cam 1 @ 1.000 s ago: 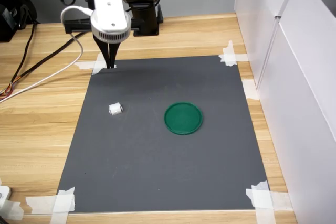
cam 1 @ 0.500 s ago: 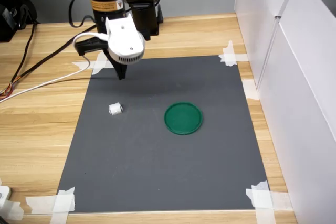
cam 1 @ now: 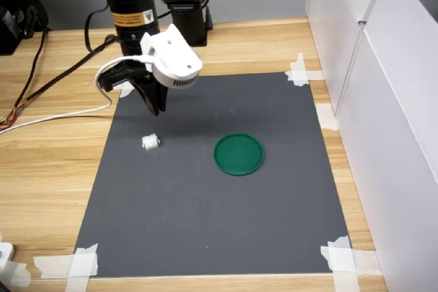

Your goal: Grasp a white terminal and put it in the green lid.

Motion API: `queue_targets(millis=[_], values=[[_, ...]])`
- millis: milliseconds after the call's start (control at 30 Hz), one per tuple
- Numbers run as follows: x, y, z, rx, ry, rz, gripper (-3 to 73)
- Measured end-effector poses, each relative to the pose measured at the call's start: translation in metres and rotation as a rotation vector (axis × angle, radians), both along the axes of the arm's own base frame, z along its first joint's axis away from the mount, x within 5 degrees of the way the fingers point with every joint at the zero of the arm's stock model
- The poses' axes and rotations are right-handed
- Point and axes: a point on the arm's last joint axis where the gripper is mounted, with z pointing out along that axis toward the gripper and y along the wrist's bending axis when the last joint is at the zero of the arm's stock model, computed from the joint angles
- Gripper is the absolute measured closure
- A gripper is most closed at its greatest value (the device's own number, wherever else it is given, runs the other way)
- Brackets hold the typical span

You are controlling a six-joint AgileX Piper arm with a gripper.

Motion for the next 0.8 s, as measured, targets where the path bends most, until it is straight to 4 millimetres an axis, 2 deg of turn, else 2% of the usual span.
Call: queue_targets(millis=[167,267,400,633,800], values=[[0.003,-0.005,-0.01,0.033,0.048,-0.091,17.7],[0.005,-0.007,-0.015,0.042,0.068,-0.122,4.1],[0.005,-0.008,-0.017,0.045,0.08,-0.132,-0.7],[0.004,-0.009,-0.023,0.039,0.132,-0.133,-1.3],[0.007,-0.024,-0.03,0.054,0.156,-0.185,-1.3]])
